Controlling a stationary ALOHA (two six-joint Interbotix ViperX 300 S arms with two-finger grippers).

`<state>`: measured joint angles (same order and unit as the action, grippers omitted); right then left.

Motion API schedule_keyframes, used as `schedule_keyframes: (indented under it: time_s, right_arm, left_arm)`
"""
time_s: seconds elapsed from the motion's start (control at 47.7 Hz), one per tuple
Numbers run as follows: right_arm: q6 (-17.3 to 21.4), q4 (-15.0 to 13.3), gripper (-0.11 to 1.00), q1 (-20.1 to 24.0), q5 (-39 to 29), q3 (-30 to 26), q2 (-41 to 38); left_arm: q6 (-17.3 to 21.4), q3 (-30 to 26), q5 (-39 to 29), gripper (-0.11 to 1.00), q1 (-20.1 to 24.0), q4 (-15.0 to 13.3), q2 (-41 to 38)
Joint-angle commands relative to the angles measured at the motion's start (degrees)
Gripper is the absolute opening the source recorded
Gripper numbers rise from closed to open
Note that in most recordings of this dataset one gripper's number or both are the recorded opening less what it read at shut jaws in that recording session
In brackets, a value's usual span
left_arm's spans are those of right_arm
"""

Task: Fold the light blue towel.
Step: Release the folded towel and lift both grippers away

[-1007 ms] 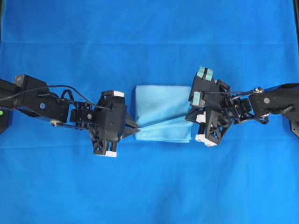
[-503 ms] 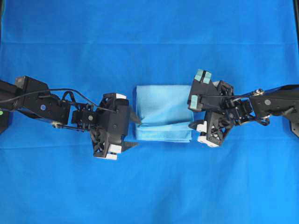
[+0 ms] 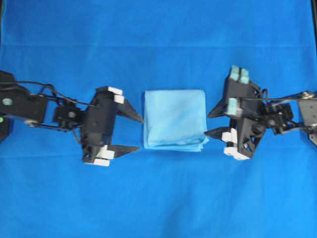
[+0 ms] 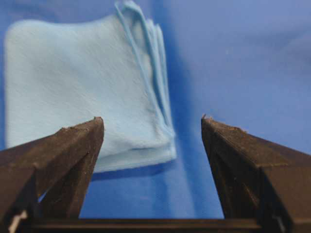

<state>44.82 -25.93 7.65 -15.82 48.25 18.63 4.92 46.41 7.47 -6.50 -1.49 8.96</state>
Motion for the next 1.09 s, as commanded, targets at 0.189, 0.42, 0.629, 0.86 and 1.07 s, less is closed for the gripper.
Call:
schedule_keyframes:
  time_s: [0.189,0.42,0.629,0.86,1.07]
  right_arm:
    - [-0.88,-4.39,0.59,0.26,-2.29,0.26,9.05]
    - [-0.88,-7.29,0.59,0.26,-2.64,4.57,20.65]
    - [-0.79,-8.88,0.59,0.26,-2.64,9.84,31.9]
    - [-0.7,-8.88,0.59,-0.53,-2.2,17.14,40.25]
    - [-0.26,-8.88,0.59,-2.9,0.09,22.68,44.21]
  left_arm:
    - [2.02,5.45,0.26,0.77,1.49,0.09,13.01]
    - [2.02,12.13,0.35,0.75,2.02,0.0,26.54]
    - [1.93,18.02,-1.49,0.75,2.29,0.0,39.29]
    - [0.97,25.49,-3.34,0.75,3.52,0.0,50.8]
    - [-0.79,29.71,-5.36,0.75,3.96,0.0,56.07]
